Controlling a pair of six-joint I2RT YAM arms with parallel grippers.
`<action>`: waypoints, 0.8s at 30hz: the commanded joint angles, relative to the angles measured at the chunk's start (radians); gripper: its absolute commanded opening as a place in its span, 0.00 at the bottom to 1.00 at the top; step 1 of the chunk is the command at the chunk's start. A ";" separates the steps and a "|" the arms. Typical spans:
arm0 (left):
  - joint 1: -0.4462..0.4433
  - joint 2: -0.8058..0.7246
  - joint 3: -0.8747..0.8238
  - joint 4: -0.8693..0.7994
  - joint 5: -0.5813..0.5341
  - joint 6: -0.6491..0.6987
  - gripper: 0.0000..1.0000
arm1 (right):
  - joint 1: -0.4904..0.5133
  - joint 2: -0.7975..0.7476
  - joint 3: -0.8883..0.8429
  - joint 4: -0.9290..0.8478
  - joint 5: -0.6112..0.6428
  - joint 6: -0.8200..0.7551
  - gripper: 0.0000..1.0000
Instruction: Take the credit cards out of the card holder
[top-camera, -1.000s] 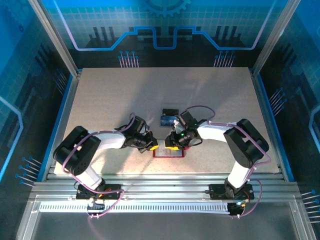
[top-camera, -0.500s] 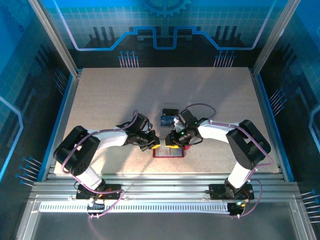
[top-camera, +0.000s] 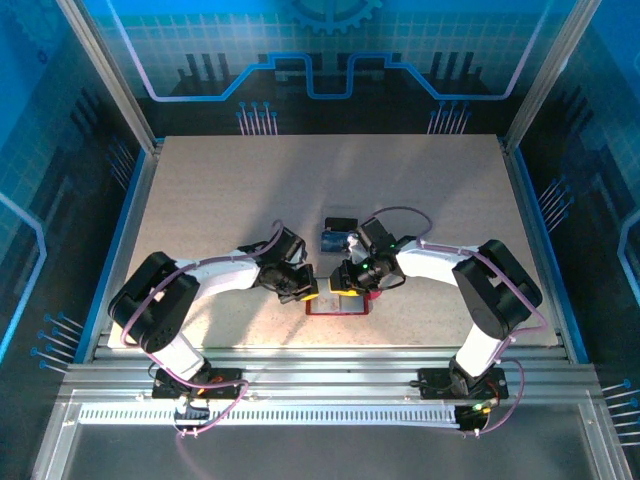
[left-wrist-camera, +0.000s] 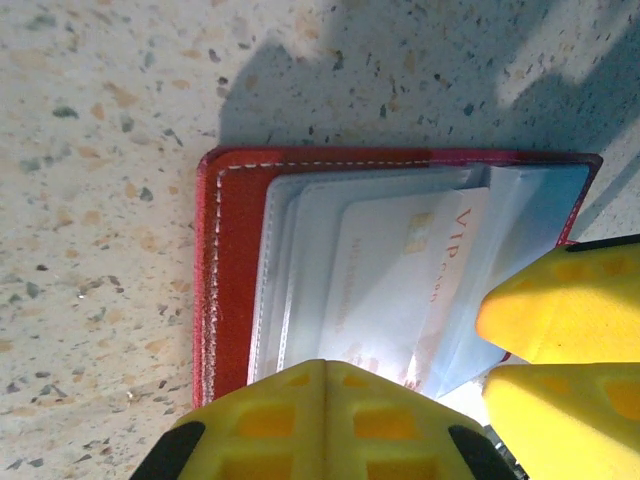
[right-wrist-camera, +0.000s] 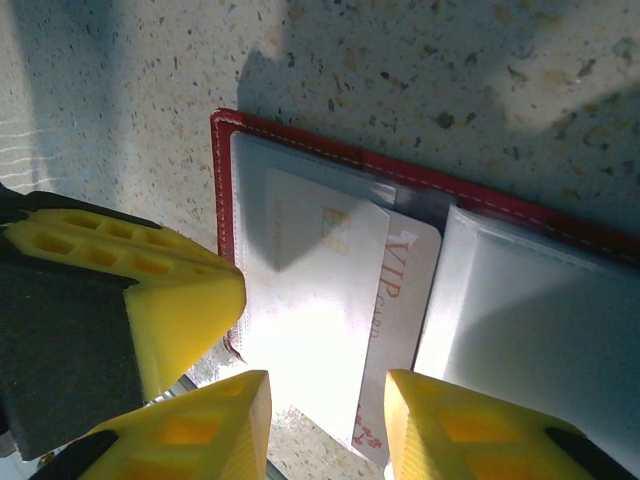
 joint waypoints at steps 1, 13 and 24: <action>-0.010 0.013 0.021 -0.042 -0.019 0.022 0.01 | -0.009 -0.010 -0.025 0.009 -0.014 0.001 0.35; -0.016 0.038 0.024 -0.042 -0.020 0.023 0.01 | -0.021 0.008 -0.063 0.059 -0.035 0.015 0.35; -0.025 0.050 0.037 -0.047 -0.013 0.022 0.01 | -0.041 0.010 -0.114 0.150 -0.078 0.056 0.34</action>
